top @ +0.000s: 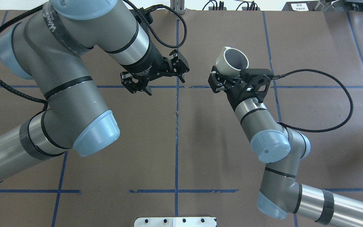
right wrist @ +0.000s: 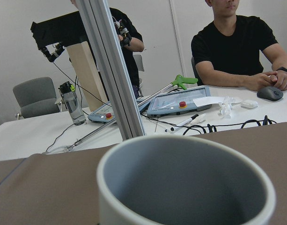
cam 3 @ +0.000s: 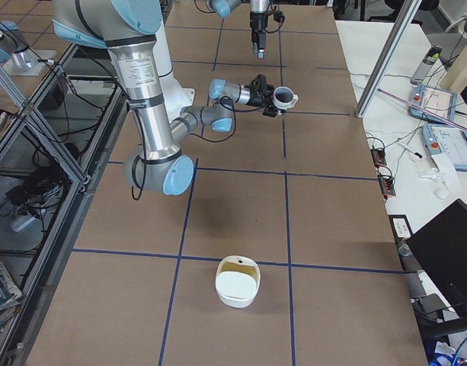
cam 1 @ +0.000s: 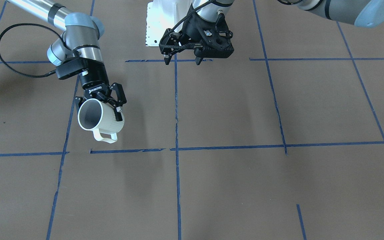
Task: Left arm hands cup to right arm to dump lemon
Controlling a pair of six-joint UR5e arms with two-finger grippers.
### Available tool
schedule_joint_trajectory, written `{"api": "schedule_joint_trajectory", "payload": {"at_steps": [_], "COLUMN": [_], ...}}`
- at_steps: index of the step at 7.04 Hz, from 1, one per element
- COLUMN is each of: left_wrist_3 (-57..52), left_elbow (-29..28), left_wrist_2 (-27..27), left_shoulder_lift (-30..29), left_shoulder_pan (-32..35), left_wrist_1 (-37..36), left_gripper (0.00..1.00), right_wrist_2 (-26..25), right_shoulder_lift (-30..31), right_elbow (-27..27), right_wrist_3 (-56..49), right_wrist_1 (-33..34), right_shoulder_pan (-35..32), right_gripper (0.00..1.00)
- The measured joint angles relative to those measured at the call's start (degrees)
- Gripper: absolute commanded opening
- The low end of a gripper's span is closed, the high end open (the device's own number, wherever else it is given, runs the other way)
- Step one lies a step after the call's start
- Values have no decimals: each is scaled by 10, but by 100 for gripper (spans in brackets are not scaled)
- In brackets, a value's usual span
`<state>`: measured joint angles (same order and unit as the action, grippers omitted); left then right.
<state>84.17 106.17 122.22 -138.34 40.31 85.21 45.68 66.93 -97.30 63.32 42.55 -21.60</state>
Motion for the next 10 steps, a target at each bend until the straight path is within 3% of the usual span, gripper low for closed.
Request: {"api": "schedule_joint_trajectory", "payload": {"at_steps": [2,4,8,9,10], "left_wrist_3": [3,17,39,40,40], "left_elbow": [-6,-52,-94,-95,-96], "left_wrist_2": [-8,-12,-8,-8,-8], "left_shoulder_lift": [-5,-38,-69,-69,-68], "left_shoulder_pan": [1,1,-11,-16,-20], "left_wrist_1": [0,-4,-7,-7,-7], "left_gripper": [100,100,95,88,66], "right_wrist_2": [-30,-104,-185,-191,-194], "right_shoulder_lift": [-31,-51,-59,-59,-59], "right_elbow": [-15,-32,-35,-35,-34], "right_wrist_3": [-47,-79,-108,-113,-121], "right_wrist_1": [104,181,200,200,199], "right_shoulder_pan": [37,74,107,109,109], "right_gripper": [13,13,15,15,16]}}
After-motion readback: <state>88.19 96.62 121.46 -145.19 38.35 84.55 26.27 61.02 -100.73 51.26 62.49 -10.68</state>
